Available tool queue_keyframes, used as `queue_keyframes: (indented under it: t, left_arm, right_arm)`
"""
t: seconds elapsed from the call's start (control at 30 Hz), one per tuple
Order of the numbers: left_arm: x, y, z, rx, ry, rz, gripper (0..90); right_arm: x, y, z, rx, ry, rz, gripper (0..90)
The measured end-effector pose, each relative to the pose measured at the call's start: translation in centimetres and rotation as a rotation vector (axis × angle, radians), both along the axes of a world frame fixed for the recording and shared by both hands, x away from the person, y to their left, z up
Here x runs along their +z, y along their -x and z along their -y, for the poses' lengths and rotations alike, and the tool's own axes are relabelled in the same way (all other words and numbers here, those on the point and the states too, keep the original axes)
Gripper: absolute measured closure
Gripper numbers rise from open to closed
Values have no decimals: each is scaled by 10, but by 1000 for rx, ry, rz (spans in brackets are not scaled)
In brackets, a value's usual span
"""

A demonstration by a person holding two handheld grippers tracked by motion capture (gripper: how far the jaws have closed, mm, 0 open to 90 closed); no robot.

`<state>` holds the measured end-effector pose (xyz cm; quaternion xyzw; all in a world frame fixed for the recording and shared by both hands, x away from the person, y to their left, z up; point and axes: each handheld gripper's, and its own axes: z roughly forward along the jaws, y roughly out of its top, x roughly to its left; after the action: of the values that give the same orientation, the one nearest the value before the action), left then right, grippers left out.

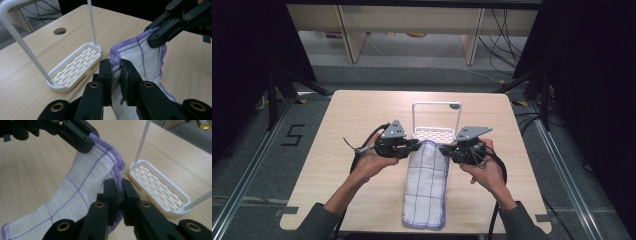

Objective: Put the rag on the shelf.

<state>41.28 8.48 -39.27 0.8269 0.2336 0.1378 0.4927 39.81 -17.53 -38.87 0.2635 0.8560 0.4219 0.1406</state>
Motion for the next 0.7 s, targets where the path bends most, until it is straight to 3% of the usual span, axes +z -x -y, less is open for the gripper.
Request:
queue_keyframes:
  t: [0.1,0.2,0.33,0.63,0.7]
  left_arm:
    - [14,6,1,-17,2,13,799]
    - [32,12,3,-54,9,18,805]
    - [53,12,3,-50,8,32,806]
    - [99,-3,1,-8,28,71,805]
    - [107,-10,0,10,38,81,805]
  right_arm:
    - [13,7,1,9,-5,9,845]
    - [28,12,4,19,-10,49,848]
    - [50,15,4,30,-21,85,850]
    - [103,-4,6,2,-25,156,852]
    - [110,-8,6,-14,-35,146,852]
